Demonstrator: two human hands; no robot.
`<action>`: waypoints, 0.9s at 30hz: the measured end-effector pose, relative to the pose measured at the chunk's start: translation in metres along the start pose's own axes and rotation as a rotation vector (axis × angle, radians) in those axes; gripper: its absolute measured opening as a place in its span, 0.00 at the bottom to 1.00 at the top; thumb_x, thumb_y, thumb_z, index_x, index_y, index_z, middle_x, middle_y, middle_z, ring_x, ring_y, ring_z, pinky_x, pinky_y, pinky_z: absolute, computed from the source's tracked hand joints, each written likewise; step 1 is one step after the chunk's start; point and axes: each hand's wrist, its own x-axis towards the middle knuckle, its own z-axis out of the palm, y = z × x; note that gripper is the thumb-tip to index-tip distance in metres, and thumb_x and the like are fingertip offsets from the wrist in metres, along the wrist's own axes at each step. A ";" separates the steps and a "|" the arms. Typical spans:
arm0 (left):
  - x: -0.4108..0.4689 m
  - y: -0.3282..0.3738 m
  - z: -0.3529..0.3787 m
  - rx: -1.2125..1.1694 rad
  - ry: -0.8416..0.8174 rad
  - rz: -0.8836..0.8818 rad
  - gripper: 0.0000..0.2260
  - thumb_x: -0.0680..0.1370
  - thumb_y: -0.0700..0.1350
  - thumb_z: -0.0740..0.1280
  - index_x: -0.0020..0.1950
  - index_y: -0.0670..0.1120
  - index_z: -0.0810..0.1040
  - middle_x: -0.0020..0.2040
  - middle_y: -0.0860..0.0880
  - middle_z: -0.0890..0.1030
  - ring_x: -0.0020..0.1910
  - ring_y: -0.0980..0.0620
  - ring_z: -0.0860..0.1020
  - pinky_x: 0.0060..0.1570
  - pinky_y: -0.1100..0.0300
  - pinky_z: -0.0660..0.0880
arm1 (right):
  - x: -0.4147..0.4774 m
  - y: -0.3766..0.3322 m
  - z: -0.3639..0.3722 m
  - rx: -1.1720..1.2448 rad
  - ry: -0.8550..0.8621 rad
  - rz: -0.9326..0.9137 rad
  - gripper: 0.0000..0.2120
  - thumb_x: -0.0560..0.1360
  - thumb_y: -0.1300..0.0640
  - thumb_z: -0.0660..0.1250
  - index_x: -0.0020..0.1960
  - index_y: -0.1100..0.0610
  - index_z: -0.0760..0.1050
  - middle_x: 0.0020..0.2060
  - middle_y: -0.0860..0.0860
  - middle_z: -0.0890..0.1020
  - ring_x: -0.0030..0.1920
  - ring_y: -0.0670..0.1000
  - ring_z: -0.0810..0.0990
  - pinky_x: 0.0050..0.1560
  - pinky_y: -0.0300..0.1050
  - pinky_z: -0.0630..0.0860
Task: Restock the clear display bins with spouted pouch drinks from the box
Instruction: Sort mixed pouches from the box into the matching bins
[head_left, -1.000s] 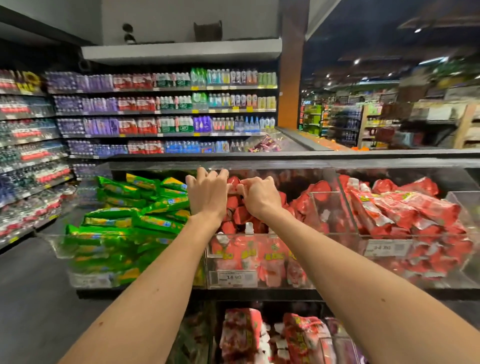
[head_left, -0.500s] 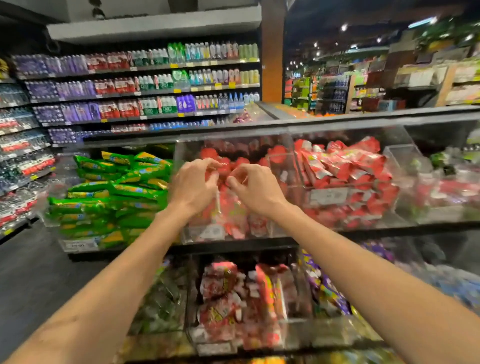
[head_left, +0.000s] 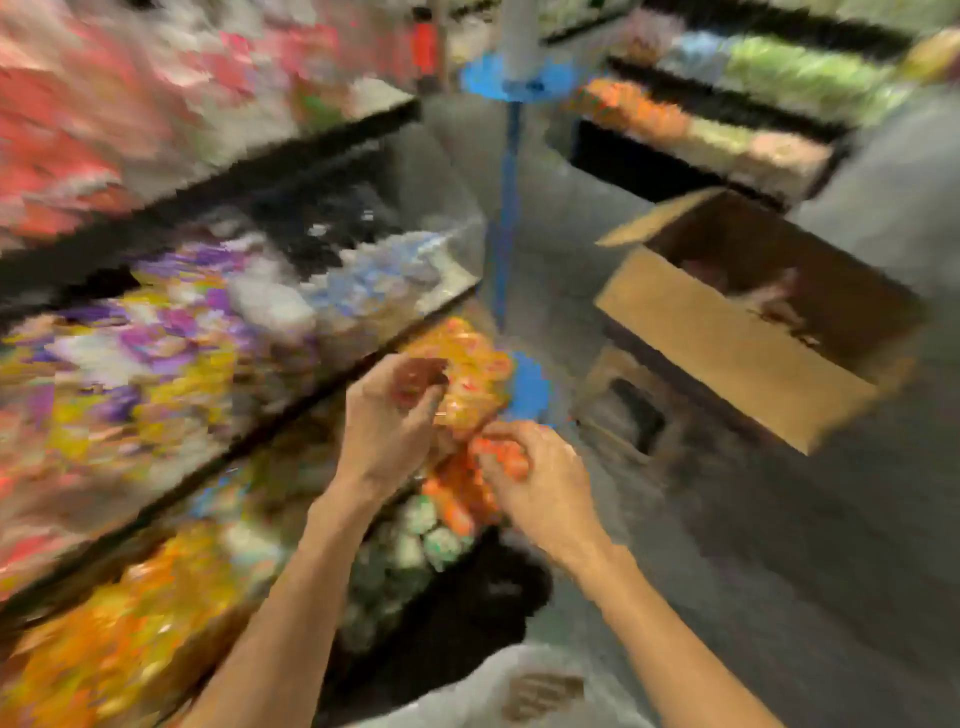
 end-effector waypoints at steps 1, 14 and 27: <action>0.007 0.004 0.041 -0.012 -0.086 0.008 0.09 0.73 0.40 0.68 0.50 0.52 0.82 0.45 0.53 0.84 0.43 0.61 0.81 0.46 0.65 0.77 | -0.002 0.024 -0.025 -0.034 0.037 0.058 0.11 0.74 0.48 0.67 0.52 0.52 0.82 0.47 0.50 0.85 0.50 0.50 0.80 0.52 0.45 0.72; 0.136 0.060 0.442 0.245 -0.941 0.169 0.19 0.79 0.47 0.69 0.69 0.49 0.74 0.66 0.47 0.77 0.68 0.47 0.72 0.68 0.52 0.68 | 0.056 0.247 -0.246 -0.166 0.274 0.651 0.14 0.81 0.54 0.63 0.66 0.53 0.75 0.59 0.47 0.80 0.60 0.50 0.77 0.52 0.40 0.69; 0.316 -0.001 0.704 0.494 -1.221 0.071 0.18 0.82 0.47 0.65 0.71 0.44 0.72 0.65 0.43 0.77 0.61 0.41 0.76 0.54 0.52 0.75 | 0.229 0.457 -0.331 0.009 0.333 0.998 0.10 0.80 0.52 0.66 0.60 0.52 0.78 0.55 0.48 0.82 0.57 0.49 0.79 0.57 0.50 0.78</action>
